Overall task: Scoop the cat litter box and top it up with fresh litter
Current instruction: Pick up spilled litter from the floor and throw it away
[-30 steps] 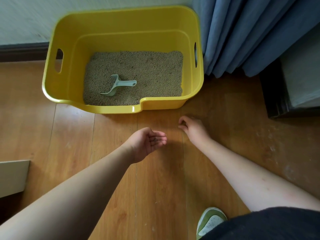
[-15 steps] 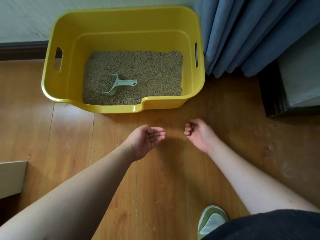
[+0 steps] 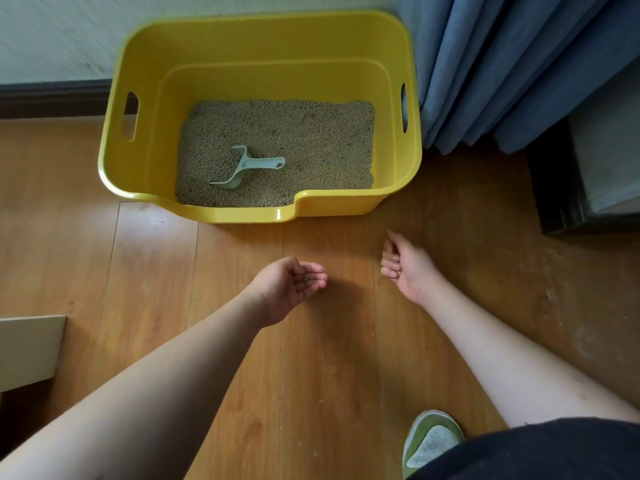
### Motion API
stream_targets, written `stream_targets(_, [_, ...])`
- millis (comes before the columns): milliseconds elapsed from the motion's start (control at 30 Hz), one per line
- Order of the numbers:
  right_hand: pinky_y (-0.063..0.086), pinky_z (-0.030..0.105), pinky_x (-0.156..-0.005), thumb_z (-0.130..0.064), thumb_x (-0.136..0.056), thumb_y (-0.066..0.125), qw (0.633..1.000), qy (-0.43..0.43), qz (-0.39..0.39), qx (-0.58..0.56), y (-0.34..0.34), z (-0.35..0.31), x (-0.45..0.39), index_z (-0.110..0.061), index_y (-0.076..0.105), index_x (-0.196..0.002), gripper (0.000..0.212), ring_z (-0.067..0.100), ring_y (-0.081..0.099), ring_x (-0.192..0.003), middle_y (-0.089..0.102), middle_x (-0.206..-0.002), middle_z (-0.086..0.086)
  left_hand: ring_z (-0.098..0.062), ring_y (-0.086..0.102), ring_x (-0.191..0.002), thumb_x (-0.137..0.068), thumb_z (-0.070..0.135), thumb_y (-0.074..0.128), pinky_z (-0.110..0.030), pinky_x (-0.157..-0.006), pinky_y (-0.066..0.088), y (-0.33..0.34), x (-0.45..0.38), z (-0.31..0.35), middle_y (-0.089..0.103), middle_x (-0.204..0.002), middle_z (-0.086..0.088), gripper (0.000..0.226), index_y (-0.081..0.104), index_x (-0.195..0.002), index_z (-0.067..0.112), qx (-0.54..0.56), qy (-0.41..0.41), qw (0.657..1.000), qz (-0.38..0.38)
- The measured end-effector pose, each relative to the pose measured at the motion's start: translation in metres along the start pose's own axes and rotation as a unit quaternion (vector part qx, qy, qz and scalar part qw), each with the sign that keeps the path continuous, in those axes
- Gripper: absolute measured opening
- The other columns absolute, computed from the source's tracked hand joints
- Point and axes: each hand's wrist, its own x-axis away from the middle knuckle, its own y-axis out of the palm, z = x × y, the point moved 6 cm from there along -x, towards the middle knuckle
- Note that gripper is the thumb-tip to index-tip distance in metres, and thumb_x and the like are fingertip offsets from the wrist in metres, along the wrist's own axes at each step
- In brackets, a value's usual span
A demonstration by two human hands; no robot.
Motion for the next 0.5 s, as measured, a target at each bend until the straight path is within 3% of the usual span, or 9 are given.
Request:
stream_targets(33, [0.030,0.019,-0.047,-0.037,-0.096,0.052,0.989,-0.054,0.021,0.137,0.000,-0.008,0.002,-0.016,0.053,-0.075,0.030,0.007,0.035,-0.050,0.045,-0.059,-0.006,-0.025,0.069,-0.081,-0.091,0.003,0.029,-0.029,-0.079,0.057,0.000,0.001,0.001,0.070,-0.089,-0.020,0.038,0.065,-0.097,-0.006,0.000,0.002,1.000,0.000])
stream_targets(100, [0.036,0.022,-0.057,-0.039,-0.093,0.058,0.885,-0.176,0.029,0.431,0.006,-0.021,0.004,-0.020,0.061,-0.089,0.020,0.007,0.048,-0.066,0.053,-0.074,-0.007,-0.025,0.069,-0.082,-0.091,0.003,0.030,-0.029,-0.081,0.057,0.001,0.002,0.001,0.070,-0.089,-0.020,0.037,0.065,-0.097,-0.006,0.007,0.004,1.000,0.000])
stream_targets(133, [0.038,0.025,-0.060,-0.037,-0.091,0.061,0.831,-0.212,0.020,0.515,0.011,-0.024,0.004,-0.020,0.063,-0.096,0.018,0.010,0.051,-0.072,0.055,-0.079,-0.005,-0.025,0.070,-0.082,-0.091,0.003,0.030,-0.030,-0.082,0.057,0.003,0.002,0.002,0.070,-0.090,-0.020,0.037,0.066,-0.097,-0.006,0.012,0.005,1.000,0.001])
stream_targets(200, [0.036,0.025,-0.063,-0.033,-0.089,0.065,0.777,-0.242,0.015,0.581,0.017,-0.026,0.003,-0.017,0.063,-0.105,0.023,0.015,0.053,-0.078,0.055,-0.084,-0.002,-0.026,0.070,-0.081,-0.091,0.004,0.030,-0.030,-0.082,0.057,0.007,0.002,0.002,0.070,-0.090,-0.021,0.037,0.066,-0.097,-0.006,0.018,0.005,1.000,-0.004])
stream_targets(300, [0.032,0.023,-0.064,-0.026,-0.086,0.070,0.758,-0.260,0.035,0.597,0.023,-0.027,0.000,-0.010,0.063,-0.105,0.026,0.017,0.051,-0.075,0.051,-0.082,-0.003,-0.026,0.070,-0.082,-0.092,0.005,0.030,-0.030,-0.080,0.056,0.016,0.004,-0.002,0.071,-0.090,-0.021,0.038,0.067,-0.096,-0.006,0.003,-0.006,1.000,-0.027])
stream_targets(400, [0.032,0.024,-0.064,-0.023,-0.085,0.070,0.753,-0.290,0.054,0.587,0.024,-0.024,0.000,-0.009,0.065,-0.099,0.020,0.024,0.059,-0.080,0.063,-0.085,0.004,-0.027,0.070,-0.084,-0.092,0.005,0.030,-0.031,-0.081,0.058,0.019,0.006,-0.005,0.071,-0.092,-0.022,0.039,0.067,-0.098,-0.007,0.019,0.000,0.999,-0.028])
stream_targets(500, [0.027,0.021,-0.062,-0.020,-0.085,0.069,0.755,-0.298,0.066,0.580,0.026,-0.023,0.001,-0.010,0.067,-0.093,0.014,0.019,0.055,-0.075,0.065,-0.088,0.006,-0.028,0.069,-0.085,-0.091,0.005,0.029,-0.031,-0.084,0.057,0.020,0.006,-0.004,0.070,-0.090,-0.022,0.040,0.066,-0.098,-0.008,0.046,0.008,0.999,-0.014])
